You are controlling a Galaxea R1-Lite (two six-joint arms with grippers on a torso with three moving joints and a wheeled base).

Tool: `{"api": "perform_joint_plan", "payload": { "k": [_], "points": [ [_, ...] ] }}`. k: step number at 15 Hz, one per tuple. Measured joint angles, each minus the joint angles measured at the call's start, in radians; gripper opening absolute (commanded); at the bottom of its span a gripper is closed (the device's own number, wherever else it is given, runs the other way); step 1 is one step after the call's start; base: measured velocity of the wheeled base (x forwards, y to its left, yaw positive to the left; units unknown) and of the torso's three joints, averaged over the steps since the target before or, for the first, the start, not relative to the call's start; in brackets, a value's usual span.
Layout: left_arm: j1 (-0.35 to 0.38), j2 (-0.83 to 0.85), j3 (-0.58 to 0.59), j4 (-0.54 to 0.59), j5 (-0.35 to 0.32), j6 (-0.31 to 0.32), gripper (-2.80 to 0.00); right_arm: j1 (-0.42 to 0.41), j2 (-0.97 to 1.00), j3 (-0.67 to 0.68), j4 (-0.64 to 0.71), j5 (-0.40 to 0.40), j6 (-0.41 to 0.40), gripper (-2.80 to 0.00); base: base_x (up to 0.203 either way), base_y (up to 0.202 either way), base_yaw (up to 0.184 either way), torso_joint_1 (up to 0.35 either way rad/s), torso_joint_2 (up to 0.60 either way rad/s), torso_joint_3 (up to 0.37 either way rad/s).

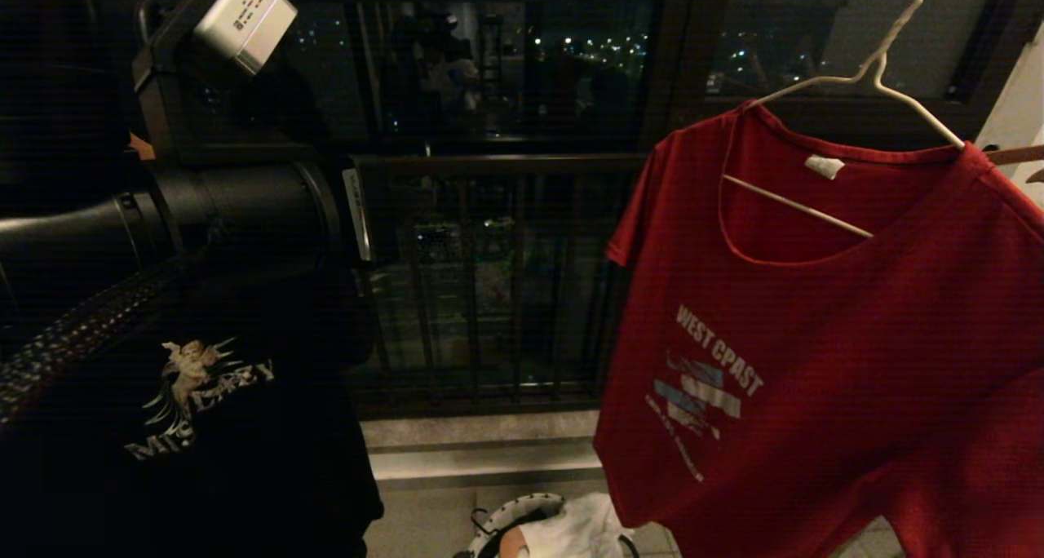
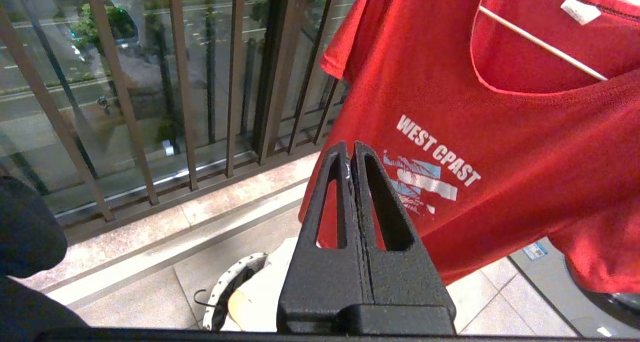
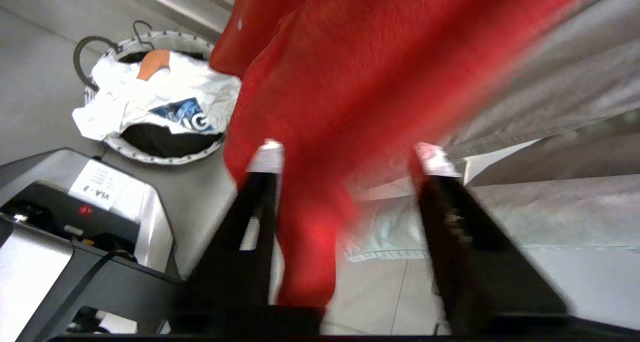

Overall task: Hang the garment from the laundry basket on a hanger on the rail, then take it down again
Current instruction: Take the clothes off the clothes rack

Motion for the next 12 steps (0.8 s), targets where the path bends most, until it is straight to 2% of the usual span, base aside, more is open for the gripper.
{"api": "perform_joint_plan", "payload": {
  "k": [2,4,11,12],
  "points": [
    [0.000,0.002,-0.007,0.001,0.007,-0.009,-2.80,0.000,-0.042,0.000,0.000,0.004,-0.021,0.00,0.000,0.000,0.000,0.000,0.00,0.000],
    [0.001,0.008,-0.026,0.006,0.034,-0.047,-2.80,0.001,-0.110,0.000,0.001,0.029,-0.051,0.00,0.000,0.000,0.000,0.000,0.00,0.000],
    [0.000,0.014,-0.032,0.010,0.035,-0.049,-2.80,0.000,-0.310,-0.021,0.001,0.040,-0.061,0.00,0.000,0.000,0.000,0.000,0.00,0.000],
    [0.000,0.014,-0.031,0.010,0.035,-0.050,-2.80,0.000,-0.330,-0.026,0.001,0.036,-0.061,-2.80,0.000,0.000,0.000,0.000,0.00,0.000]
  ]
}}
